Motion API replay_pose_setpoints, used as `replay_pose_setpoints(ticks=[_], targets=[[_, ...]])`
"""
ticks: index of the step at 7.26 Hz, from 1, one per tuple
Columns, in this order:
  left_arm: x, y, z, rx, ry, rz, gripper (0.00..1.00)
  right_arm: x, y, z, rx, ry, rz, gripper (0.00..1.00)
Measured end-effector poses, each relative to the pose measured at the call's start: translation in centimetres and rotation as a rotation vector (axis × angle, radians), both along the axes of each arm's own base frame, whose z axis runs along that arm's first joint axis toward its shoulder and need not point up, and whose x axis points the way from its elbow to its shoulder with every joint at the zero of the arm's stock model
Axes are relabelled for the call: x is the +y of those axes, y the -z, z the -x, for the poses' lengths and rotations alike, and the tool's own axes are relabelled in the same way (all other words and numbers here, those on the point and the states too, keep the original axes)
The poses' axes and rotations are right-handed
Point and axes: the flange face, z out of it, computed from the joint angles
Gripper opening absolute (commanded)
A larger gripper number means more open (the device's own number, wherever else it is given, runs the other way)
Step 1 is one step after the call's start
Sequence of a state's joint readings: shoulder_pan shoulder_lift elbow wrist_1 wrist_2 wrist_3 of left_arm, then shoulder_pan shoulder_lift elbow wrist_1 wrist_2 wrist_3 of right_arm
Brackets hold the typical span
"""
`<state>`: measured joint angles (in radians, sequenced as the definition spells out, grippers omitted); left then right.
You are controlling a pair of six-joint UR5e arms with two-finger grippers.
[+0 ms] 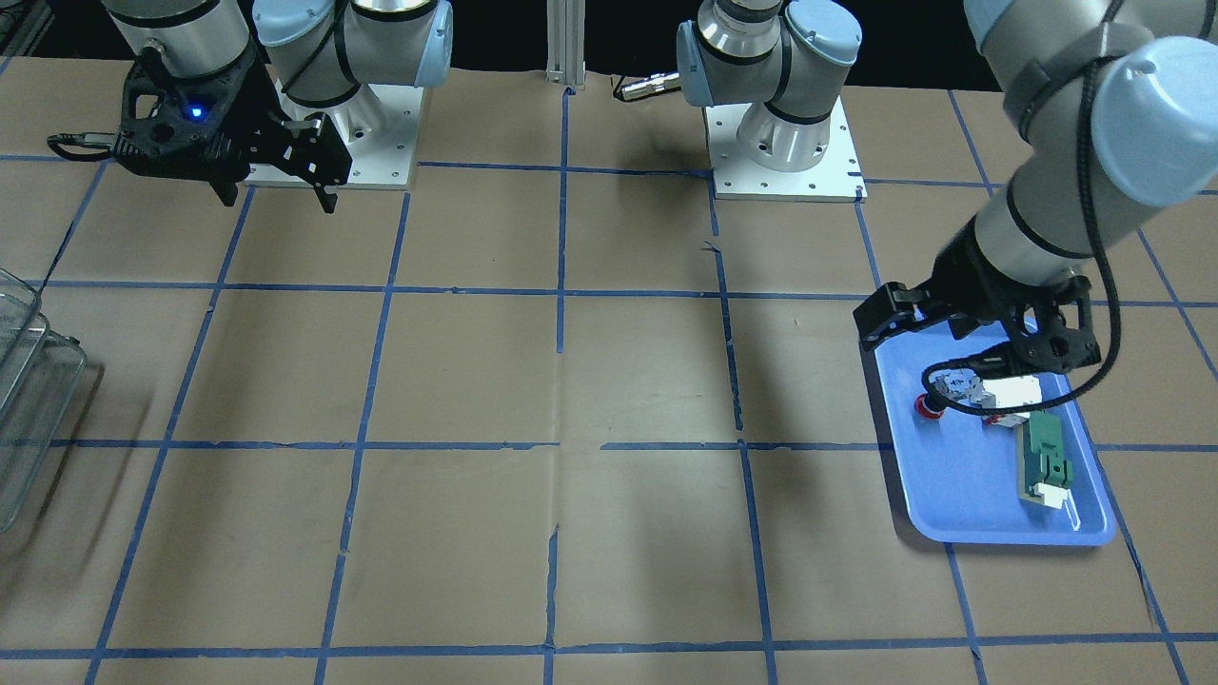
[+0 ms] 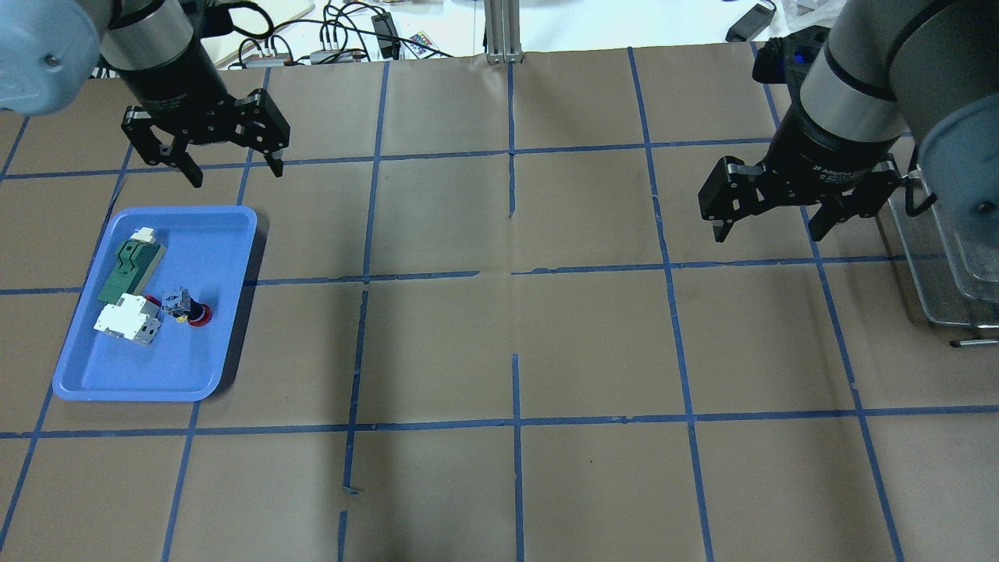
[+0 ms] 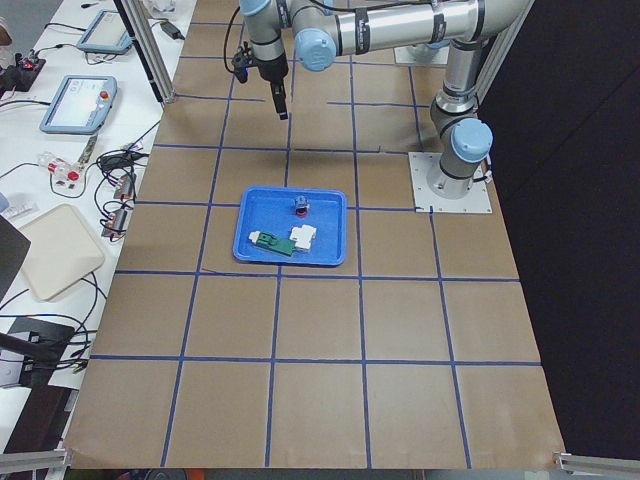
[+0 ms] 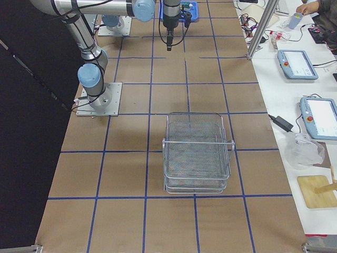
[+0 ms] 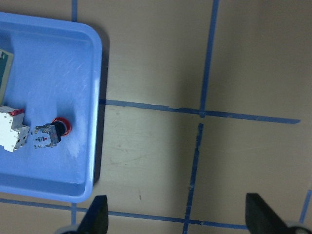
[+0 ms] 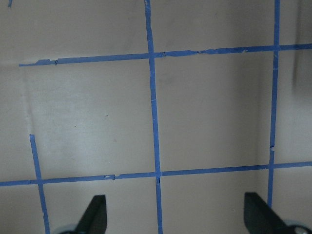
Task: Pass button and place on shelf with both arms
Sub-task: 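Move the left gripper down toward the red push button in the blue tray, then grasp the red-capped push button with the left gripper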
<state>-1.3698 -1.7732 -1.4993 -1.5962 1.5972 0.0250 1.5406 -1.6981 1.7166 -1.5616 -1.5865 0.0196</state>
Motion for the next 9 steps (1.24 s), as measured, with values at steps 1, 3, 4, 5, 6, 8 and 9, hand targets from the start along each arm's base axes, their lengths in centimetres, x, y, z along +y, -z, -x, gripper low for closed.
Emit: replay_pose_setpoints(ticks=[1,3,4,5,6,8,9], targets=[[-0.5,3.1,-3.3,0.007,-0.046,-0.038,1.00,0.0,0.0,0.0,0.001,0.000,0.000,1.00],[-2.0,8.1,-7.3,0.003,-0.107,-0.033,1.00,0.0,0.0,0.0,0.001,0.000,0.000,1.00],[-2.2,10.5,-8.9,0.007,-0.124,-0.043,1.00,0.0,0.0,0.1,0.001,0.001,0.000,1.00],[-1.9,12.3,-10.6,0.010,-0.120,-0.045,1.00,0.0,0.0,0.1,0.001,0.002,0.000,1.00],[-1.0,13.8,-12.1,0.008,-0.101,-0.038,1.00,0.0,0.0,0.1,0.001,0.002,0.001,1.00],[1.9,16.9,-13.3,0.002,-0.099,-0.027,0.98,0.0,0.0,0.1,0.001,0.002,0.002,1.00],[3.3,18.2,-13.8,0.003,-0.109,-0.027,0.78,0.0,0.0,0.1,0.001,0.002,0.002,1.00]])
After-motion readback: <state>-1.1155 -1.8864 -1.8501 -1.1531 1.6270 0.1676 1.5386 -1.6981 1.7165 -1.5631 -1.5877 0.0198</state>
